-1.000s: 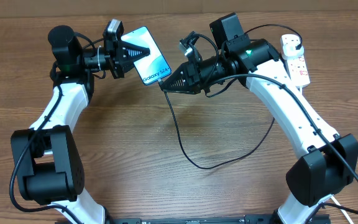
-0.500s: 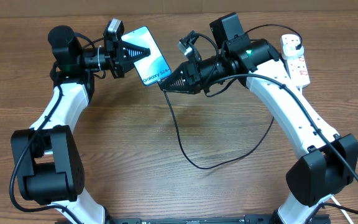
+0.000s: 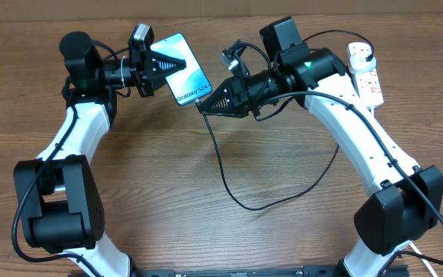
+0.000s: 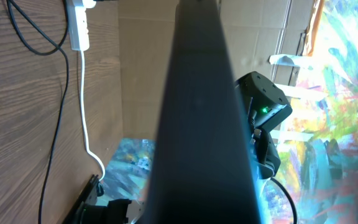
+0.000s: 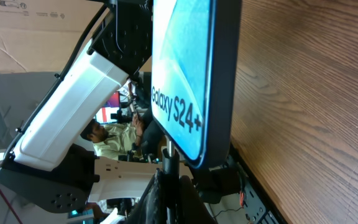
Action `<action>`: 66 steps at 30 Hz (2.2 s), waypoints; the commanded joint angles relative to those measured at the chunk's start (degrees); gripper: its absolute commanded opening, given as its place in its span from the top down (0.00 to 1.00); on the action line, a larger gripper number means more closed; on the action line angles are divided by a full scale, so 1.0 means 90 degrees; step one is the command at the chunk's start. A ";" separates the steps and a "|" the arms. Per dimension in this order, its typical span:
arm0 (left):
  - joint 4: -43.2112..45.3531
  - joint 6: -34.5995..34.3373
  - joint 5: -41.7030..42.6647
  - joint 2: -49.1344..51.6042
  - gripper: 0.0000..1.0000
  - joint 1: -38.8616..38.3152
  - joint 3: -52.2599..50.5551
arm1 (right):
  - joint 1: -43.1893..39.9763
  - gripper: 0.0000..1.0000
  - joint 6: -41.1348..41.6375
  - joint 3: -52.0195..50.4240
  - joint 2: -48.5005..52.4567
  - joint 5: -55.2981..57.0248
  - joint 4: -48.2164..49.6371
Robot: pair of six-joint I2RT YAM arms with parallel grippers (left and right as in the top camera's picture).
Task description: Plug charger to phone and switch on socket
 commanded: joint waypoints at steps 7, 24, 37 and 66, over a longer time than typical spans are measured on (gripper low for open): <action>0.0068 -0.0090 0.0121 0.0012 0.96 -0.0005 0.0073 | -0.0068 0.96 -0.0019 0.0185 -0.0109 0.0143 0.0078; 0.0070 -0.0087 0.0119 0.0012 0.96 -0.0005 0.0073 | -0.0066 0.96 -0.0019 0.0185 -0.0109 0.0391 0.0058; 0.0073 -0.0083 0.0119 0.0012 0.96 -0.0005 0.0073 | -0.0053 0.96 0.0002 0.0185 -0.0109 0.0107 0.0075; 0.0143 0.0027 0.0121 0.0012 0.96 -0.0007 0.0073 | -0.0061 0.96 0.0007 -0.0097 -0.0109 -0.0228 0.0219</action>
